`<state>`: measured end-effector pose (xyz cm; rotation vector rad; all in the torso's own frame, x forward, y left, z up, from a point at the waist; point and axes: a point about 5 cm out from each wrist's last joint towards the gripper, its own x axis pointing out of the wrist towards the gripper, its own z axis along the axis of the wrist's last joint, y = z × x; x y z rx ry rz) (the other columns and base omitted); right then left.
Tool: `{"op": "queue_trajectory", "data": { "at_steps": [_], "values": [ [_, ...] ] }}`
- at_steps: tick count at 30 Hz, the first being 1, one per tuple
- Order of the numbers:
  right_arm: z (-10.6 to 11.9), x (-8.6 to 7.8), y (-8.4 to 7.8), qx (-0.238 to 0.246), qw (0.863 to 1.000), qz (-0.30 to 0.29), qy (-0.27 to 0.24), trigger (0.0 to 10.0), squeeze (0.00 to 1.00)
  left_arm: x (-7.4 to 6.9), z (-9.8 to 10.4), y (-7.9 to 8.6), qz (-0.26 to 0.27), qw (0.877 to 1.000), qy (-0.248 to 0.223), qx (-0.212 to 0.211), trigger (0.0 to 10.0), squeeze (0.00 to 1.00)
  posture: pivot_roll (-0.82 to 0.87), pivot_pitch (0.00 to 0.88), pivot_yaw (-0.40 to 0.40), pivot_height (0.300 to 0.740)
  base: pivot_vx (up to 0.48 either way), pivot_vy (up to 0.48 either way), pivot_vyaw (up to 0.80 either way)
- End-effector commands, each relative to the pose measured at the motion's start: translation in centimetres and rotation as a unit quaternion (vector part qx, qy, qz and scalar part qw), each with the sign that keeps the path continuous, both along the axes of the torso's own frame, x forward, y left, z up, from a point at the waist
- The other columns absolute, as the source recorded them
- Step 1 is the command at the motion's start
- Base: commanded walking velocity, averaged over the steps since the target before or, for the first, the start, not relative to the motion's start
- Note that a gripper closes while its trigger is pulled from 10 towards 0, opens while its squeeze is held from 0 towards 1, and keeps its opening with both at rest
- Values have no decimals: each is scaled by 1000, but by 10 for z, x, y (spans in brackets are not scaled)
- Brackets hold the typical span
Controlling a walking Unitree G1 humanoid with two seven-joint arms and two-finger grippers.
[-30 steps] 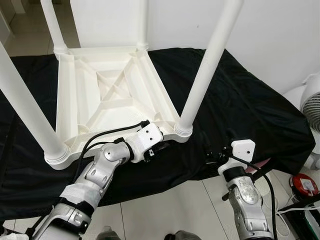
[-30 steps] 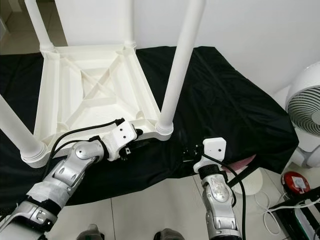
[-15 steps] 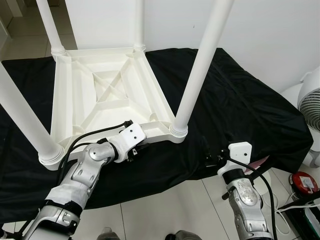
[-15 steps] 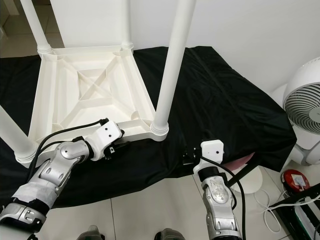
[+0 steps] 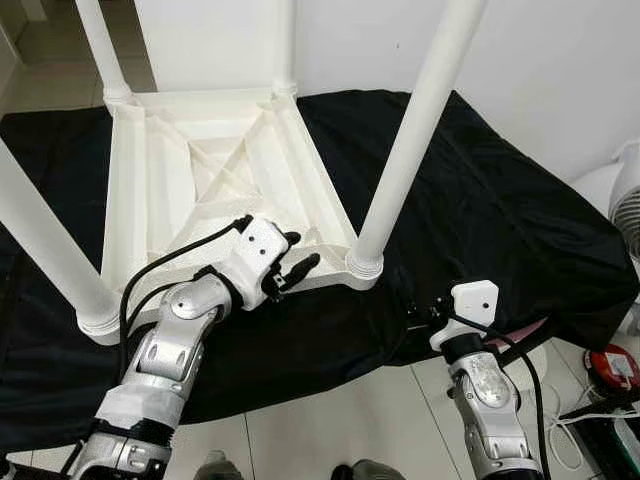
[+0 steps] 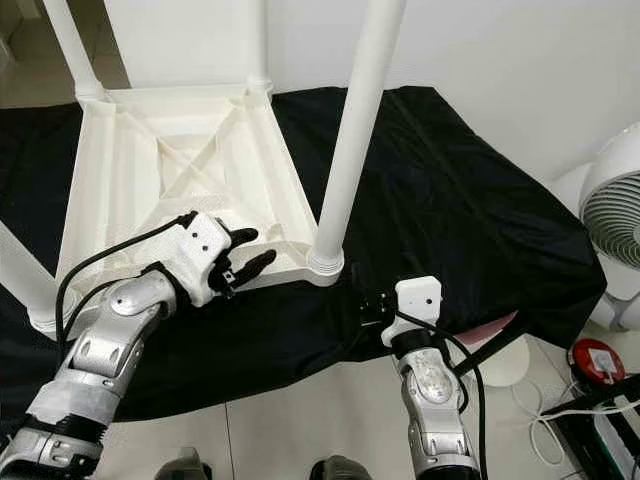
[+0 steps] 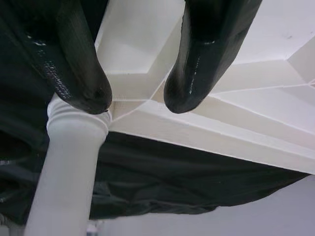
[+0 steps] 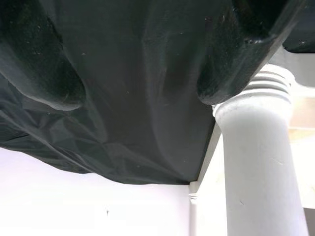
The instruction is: Building children table
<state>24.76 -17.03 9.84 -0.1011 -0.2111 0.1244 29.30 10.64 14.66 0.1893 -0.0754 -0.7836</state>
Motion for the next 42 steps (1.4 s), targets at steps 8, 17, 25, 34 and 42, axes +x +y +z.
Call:
{"op": "queue_trajectory", "data": {
  "at_steps": [8, 17, 25, 34, 42],
  "values": [
    [1, -12, 10, -9, 1000, -23, -16, 10000, 0, -15, 19, 13, 176, 975, -49, -125, 10000, 0, 45, 17, -45, 740, 0, 0, 0],
    [2, -19, 8, -7, 999, -31, -18, 10000, 0, -38, 15, 29, 211, 967, -92, -111, 10000, 0, 50, 14, -51, 740, 0, 0, 0],
    [-3, -23, 5, -20, 999, -37, -8, 10000, 0, -45, 2, 43, 266, 956, -86, -92, 10000, 0, 60, 14, -61, 740, 0, 0, 0],
    [-1, -17, 12, -33, 999, -20, -16, 10000, 0, -41, 2, 38, 263, 957, -94, -80, 10000, 0, 70, 23, -67, 740, 0, 0, 0],
    [0, -14, 8, -45, 999, -24, -18, 10000, 0, -44, 0, 34, 252, 960, -98, -67, 10000, 0, 70, 31, -64, 740, 0, 0, 0]
  ]
}}
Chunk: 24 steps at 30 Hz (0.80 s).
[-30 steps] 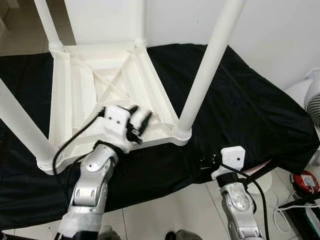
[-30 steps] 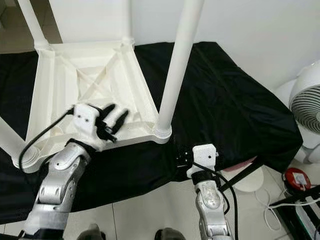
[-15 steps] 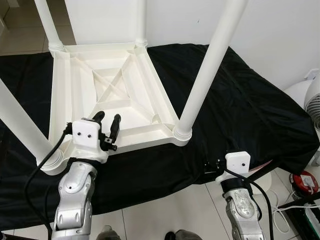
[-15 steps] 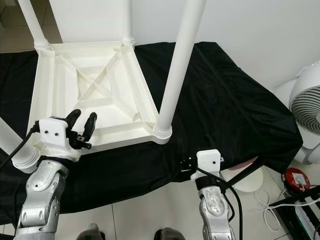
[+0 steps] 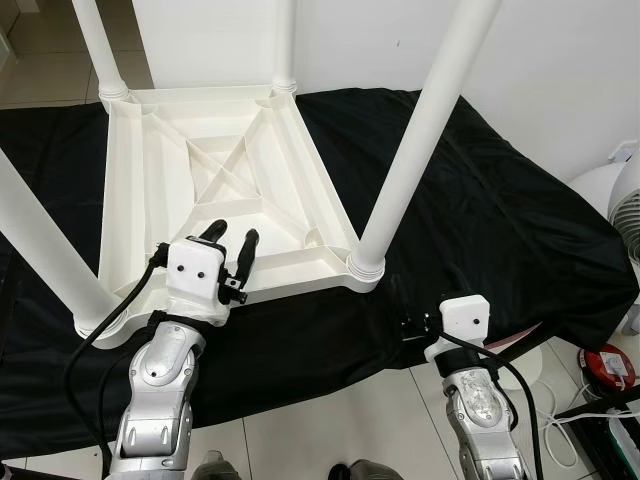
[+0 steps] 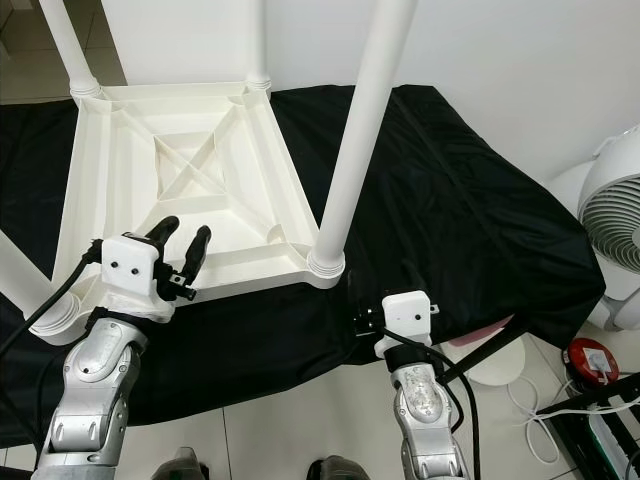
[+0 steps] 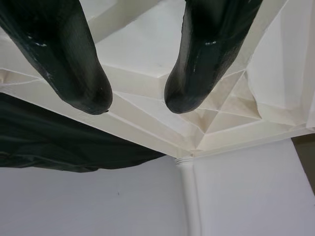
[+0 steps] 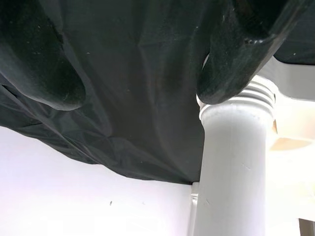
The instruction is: Building children table
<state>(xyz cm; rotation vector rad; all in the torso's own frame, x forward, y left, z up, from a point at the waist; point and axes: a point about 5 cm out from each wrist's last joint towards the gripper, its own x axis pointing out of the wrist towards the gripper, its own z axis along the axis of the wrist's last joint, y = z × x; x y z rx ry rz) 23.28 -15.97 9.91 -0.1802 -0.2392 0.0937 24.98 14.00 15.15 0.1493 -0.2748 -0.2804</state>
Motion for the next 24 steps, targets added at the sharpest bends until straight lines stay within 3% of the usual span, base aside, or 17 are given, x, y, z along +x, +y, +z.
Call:
{"op": "queue_trajectory", "data": {
  "at_steps": [1, 24],
  "values": [
    [-1, 1, -4, -9, 1000, -6, -1, 10000, 0, 0, -6, -1, 13, 1000, 10, -1, 10000, 0, 70, 31, -64, 740, 0, 0, 0],
    [-2, 2, 1, -10, 1000, 14, 1, 10000, 0, -4, -4, -2, 5, 1000, 1, -3, 10000, 0, 77, 38, -65, 740, 0, 0, 0]
  ]
}}
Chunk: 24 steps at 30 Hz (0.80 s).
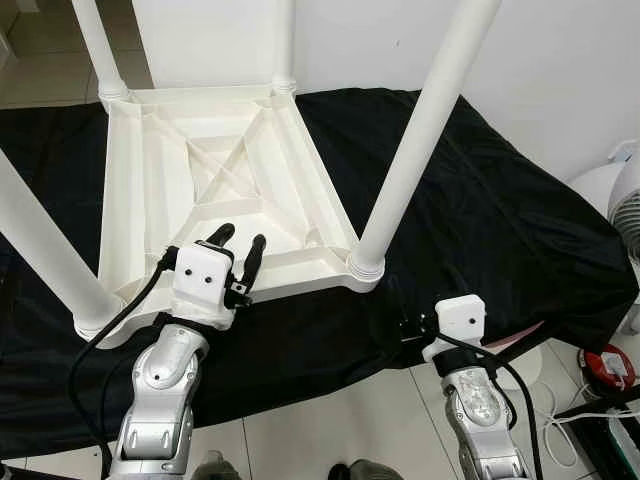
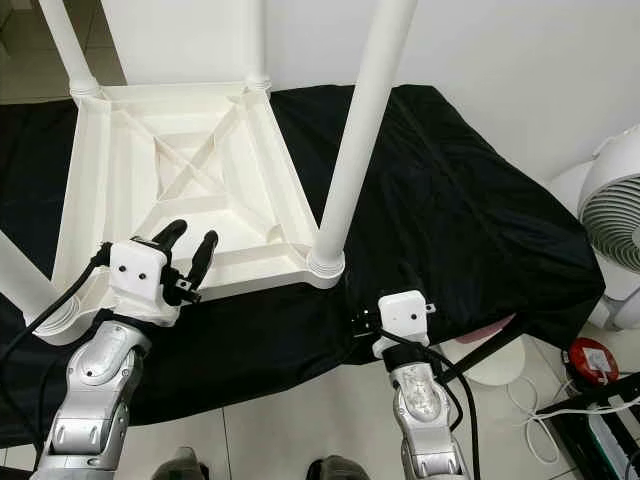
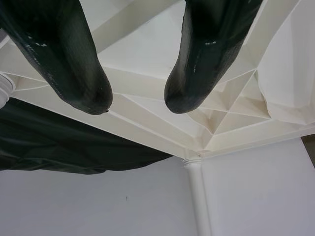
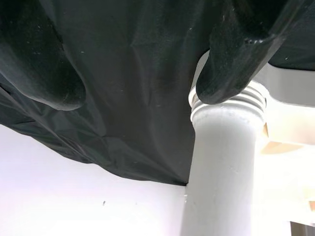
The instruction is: Building children table
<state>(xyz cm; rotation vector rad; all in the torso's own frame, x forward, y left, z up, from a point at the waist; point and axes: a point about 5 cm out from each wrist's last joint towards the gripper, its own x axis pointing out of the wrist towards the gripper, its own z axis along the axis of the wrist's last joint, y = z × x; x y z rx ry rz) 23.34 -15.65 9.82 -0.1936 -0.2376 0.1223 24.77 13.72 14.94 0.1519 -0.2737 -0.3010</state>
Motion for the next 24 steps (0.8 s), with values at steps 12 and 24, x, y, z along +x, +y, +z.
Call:
{"op": "queue_trajectory", "data": {
  "at_steps": [12, 24],
  "values": [
    [-1, 2, -1, -4, 1000, 10, 1, 10000, 0, -2, -2, 0, 15, 1000, 2, -12, 10000, 0, 80, 38, -69, 740, 0, 0, 0],
    [-2, 2, 0, -4, 1000, 15, 3, 10000, 0, -3, -2, -1, 13, 1000, 3, -17, 10000, 0, 80, 35, -72, 740, 0, 0, 0]
  ]
}}
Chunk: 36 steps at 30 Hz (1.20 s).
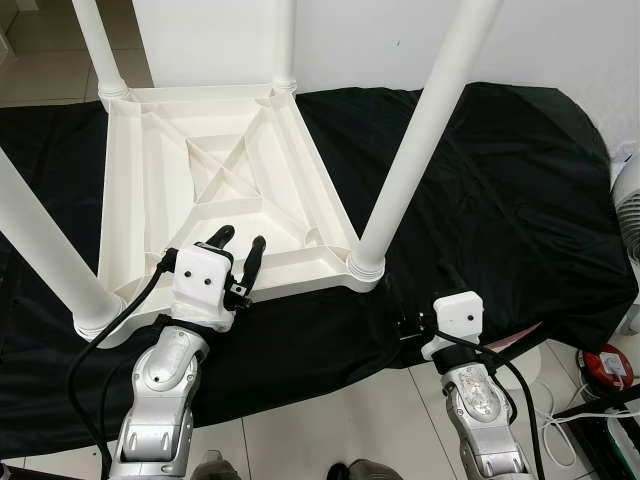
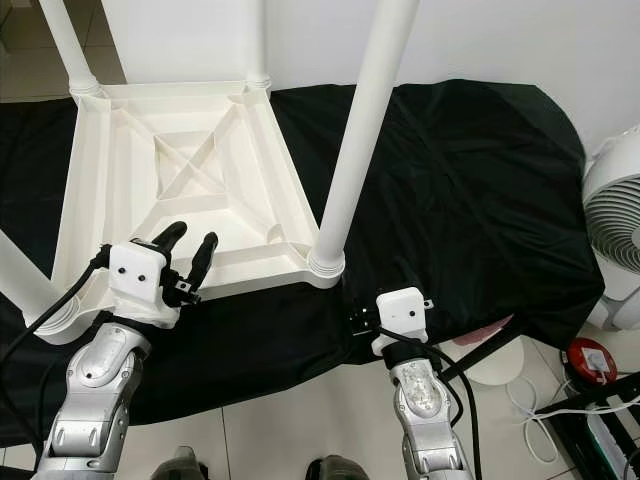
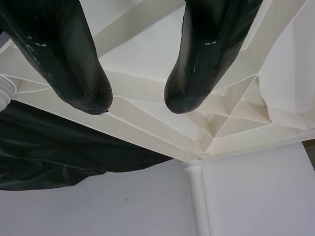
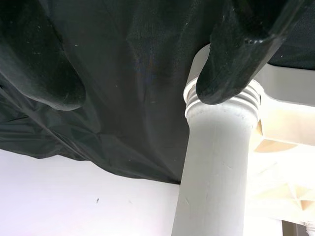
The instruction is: Building children table
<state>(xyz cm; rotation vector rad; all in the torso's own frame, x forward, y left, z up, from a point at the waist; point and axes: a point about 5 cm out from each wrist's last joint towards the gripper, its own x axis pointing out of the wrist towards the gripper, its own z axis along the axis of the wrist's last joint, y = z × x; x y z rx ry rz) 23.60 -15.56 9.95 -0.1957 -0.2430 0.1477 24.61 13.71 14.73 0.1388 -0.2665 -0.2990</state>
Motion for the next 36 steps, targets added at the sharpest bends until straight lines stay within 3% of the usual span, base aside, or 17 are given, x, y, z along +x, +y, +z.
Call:
{"op": "queue_trajectory", "data": {
  "at_steps": [1, 15, 36],
  "values": [
    [-3, -1, -1, -2, 1000, 2, 5, 10000, 0, -1, 0, -1, 12, 1000, -1, -12, 10000, 0, 80, 35, -72, 740, 0, 0, 0],
    [-4, 0, 0, -1, 1000, 5, 6, 10000, 0, -1, 0, -2, 10, 1000, -1, -18, 10000, 0, 81, 34, -72, 740, 0, 0, 0],
    [-6, 0, 2, 2, 1000, 5, 7, 10000, 0, 0, 0, -2, 9, 1000, 1, -21, 10000, 0, 84, 29, -66, 740, 0, -288, 0]
  ]
}}
